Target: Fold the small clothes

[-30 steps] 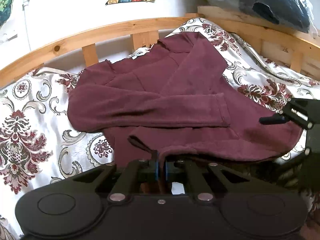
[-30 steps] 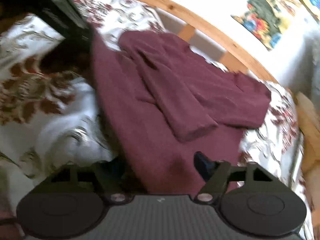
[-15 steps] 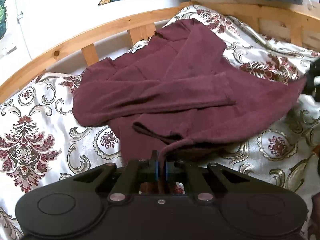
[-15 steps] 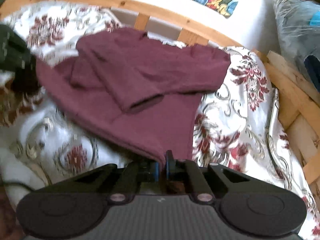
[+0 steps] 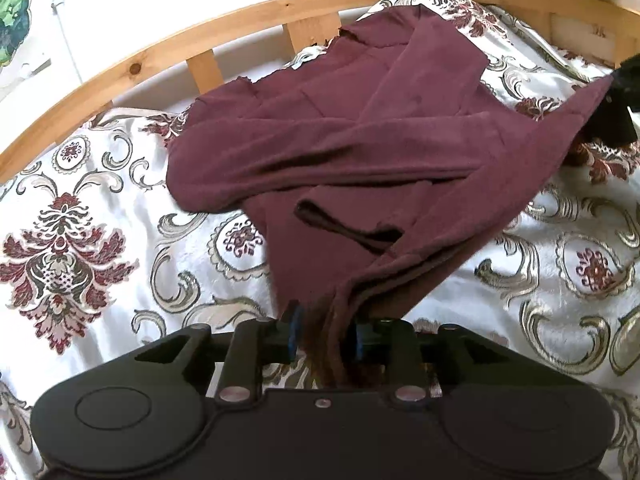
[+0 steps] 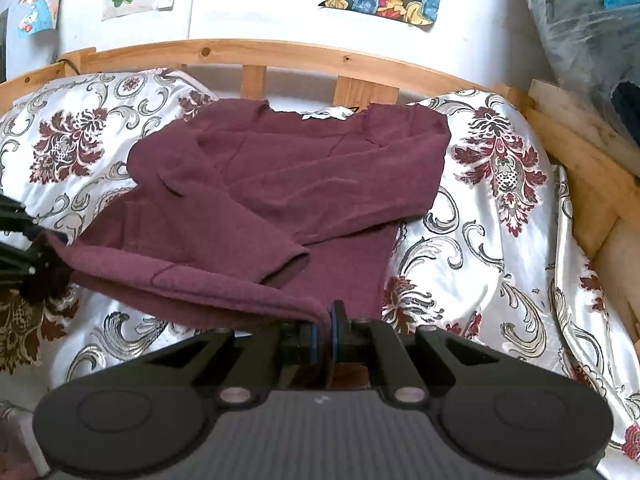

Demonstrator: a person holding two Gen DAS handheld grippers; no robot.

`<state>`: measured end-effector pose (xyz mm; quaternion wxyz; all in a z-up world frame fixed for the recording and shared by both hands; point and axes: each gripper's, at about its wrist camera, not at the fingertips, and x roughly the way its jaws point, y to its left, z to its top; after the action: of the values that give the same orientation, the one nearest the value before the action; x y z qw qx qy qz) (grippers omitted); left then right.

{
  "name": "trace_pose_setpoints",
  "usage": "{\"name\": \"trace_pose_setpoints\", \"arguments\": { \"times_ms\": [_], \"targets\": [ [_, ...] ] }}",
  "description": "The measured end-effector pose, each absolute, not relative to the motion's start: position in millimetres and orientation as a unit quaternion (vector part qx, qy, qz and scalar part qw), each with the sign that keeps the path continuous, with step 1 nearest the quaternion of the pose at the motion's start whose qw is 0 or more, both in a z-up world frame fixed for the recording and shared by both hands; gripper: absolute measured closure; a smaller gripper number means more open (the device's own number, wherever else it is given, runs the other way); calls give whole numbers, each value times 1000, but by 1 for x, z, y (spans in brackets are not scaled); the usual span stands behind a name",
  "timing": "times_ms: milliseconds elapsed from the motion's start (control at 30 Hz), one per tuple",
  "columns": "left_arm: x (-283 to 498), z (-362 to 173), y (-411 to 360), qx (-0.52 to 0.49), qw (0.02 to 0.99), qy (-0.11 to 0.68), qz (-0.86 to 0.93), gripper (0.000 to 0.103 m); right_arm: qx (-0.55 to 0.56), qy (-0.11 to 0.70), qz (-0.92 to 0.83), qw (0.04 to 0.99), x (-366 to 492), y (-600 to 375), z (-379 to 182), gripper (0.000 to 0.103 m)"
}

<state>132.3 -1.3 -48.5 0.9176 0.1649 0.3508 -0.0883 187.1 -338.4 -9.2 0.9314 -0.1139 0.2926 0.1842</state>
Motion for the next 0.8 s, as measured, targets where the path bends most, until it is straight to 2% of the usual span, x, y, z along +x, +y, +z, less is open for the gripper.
{"name": "trace_pose_setpoints", "arguments": {
  "times_ms": [67, 167, 433, 800],
  "targets": [
    [127, -48, 0, 168, 916, 354, -88, 75, -111, 291, 182, 933, 186, -338, -9, 95],
    [115, -43, -4, 174, 915, 351, -94, 96, -96, 290, 183, 934, 180, -340, -10, 95],
    [64, -1, -26, 215, 932, 280, -85, 98, -76, 266, 163, 947, 141, -353, 1, 96],
    [-29, 74, -26, 179, 939, 274, -108, 98, -92, 236, 200, 947, 44, -381, 44, 96]
  ]
}}
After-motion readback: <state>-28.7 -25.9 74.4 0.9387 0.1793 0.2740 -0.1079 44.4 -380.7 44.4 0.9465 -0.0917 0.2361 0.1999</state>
